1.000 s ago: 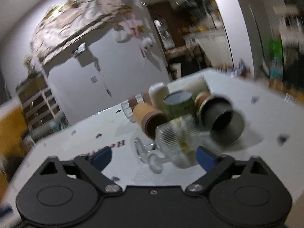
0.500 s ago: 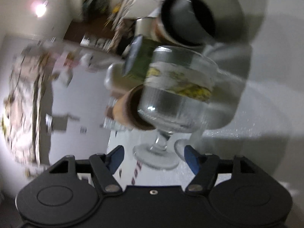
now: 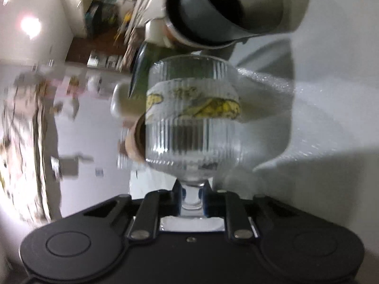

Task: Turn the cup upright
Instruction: 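Lift the goblet with the right gripper while the left gripper grasps its bowl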

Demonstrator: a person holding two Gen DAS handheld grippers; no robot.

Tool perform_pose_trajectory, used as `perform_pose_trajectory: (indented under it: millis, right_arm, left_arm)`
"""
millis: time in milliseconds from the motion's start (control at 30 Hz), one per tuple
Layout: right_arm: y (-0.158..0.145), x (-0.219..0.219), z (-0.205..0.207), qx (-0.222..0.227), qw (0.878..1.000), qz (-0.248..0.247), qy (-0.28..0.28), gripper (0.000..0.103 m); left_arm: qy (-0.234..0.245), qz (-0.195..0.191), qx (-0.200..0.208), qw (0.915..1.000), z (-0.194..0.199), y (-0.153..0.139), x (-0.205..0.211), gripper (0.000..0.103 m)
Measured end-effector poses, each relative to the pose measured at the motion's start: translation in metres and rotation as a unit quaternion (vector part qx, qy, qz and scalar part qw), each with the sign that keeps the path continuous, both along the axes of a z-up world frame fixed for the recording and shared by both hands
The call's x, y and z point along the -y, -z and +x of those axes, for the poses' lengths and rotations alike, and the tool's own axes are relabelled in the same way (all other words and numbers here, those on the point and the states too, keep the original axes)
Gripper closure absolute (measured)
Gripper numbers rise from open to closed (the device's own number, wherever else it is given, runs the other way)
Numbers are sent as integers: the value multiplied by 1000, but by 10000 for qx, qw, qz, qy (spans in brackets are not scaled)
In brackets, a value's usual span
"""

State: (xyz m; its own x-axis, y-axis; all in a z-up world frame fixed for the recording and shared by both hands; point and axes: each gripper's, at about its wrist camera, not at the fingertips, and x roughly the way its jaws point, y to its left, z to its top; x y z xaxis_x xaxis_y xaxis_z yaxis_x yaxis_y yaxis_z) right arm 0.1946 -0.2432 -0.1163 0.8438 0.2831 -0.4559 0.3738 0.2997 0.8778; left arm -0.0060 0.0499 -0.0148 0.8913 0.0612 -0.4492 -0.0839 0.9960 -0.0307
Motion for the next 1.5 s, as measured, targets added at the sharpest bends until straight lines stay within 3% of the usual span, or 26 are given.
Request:
perform_pose_trajectory:
  millis: [133, 233, 300, 400, 500, 600, 667, 800, 1100, 1200, 1300, 1400, 1500]
  right_arm:
    - [-4, -12, -19, 72, 9940, -166, -1075, 86]
    - [-8, -38, -26, 77, 9777, -318, -2075, 86]
    - [-13, -57, -32, 102, 9595, -474, -2775, 86]
    - [-22, -92, -48, 175, 9180, -814, -3878, 86]
    - [-32, -117, -67, 238, 8781, -1153, -4638, 86]
    - [-38, -127, -83, 327, 8566, -1331, -4974, 85]
    - [-41, -130, -94, 422, 8508, -1457, -5031, 85]
    - [-37, -127, -107, 493, 8521, -1430, -5010, 86]
    - [-33, -112, -101, 579, 8530, -1345, -5009, 85]
    - [-34, -112, -103, 602, 8520, -1374, -5016, 85]
    - [-36, -113, -104, 622, 8505, -1429, -5024, 85]
    - [-41, -116, -107, 655, 8482, -1536, -5027, 85]
    - [-45, -120, -110, 829, 8379, -1765, -5099, 85]
  left_arm:
    - [-82, -43, -21, 10000, 1, 1, -2, 0]
    - [-140, -85, -7, 9999, 0, 0, -7, 0]
    - [-185, -112, 26, 9998, -1, -3, -11, 0]
    - [-228, -210, 56, 9995, -3, -5, -19, 0]
    - [-243, -507, 23, 9984, -1, -5, -31, 0]
    - [-171, -1043, -79, 9944, 2, -2, -46, 0]
    - [-78, -1332, -190, 9909, 8, -1, -53, 0]
    - [177, -1716, -531, 9836, 28, 2, -55, 3]
    - [847, -2032, -1557, 9630, 94, 18, -32, 13]
    - [667, -1924, -1753, 9632, 107, 27, -25, 14]
    - [762, -1935, -1884, 9598, 115, 33, -23, 25]
    - [790, -1969, -1919, 9582, 118, 36, -25, 28]
    - [797, -1871, -1700, 9642, 110, 27, -27, 28]
